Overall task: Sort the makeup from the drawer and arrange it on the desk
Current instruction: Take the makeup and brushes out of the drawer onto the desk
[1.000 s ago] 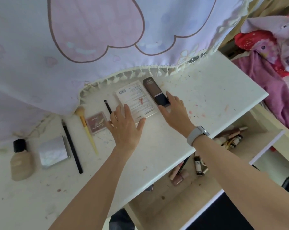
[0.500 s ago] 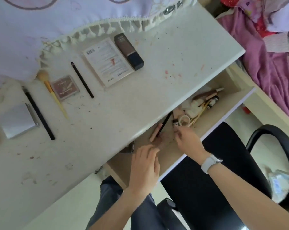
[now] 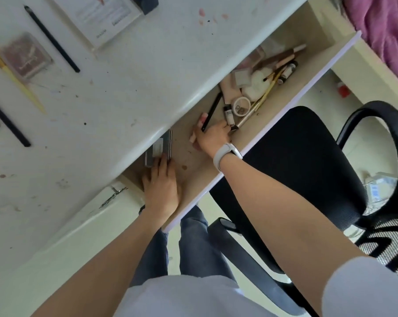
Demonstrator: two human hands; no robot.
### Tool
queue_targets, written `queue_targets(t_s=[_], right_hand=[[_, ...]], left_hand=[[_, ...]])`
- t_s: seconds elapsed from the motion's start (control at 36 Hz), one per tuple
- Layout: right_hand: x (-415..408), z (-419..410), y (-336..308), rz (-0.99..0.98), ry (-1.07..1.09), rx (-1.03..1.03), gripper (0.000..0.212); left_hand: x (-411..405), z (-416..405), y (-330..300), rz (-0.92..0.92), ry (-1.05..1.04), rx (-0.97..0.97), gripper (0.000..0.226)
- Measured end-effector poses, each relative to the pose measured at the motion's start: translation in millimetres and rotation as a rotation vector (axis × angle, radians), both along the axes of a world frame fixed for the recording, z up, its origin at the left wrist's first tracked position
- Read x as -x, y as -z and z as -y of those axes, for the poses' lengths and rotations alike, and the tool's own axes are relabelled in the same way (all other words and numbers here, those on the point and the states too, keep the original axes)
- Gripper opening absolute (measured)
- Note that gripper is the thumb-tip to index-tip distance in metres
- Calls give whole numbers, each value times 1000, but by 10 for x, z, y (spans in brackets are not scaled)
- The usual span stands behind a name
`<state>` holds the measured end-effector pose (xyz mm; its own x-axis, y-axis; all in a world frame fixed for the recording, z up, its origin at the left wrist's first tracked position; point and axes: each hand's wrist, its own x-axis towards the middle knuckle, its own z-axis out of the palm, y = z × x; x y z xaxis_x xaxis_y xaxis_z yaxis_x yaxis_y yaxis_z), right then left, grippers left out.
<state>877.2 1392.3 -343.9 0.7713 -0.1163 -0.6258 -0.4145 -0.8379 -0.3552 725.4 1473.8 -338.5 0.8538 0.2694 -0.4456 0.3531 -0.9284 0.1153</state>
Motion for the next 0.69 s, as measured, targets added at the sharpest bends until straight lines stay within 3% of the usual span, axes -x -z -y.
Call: queue_targets(t_s=[0.14,0.33,0.56,0.69], right_hand=[[29,-33,79,52,23,20,57],[36,-81,134,64,48,72,41],[-12,-111,172,37,80,129,33],[-41,-30,153,-44,118,-80,36]], left_hand=[[36,-20,10,174,-77,28,41],[-191,34,92,-18,-325,34,77],[-299,33,183,0,-490,89,95],[-327,2,209,5,-509,127,94]])
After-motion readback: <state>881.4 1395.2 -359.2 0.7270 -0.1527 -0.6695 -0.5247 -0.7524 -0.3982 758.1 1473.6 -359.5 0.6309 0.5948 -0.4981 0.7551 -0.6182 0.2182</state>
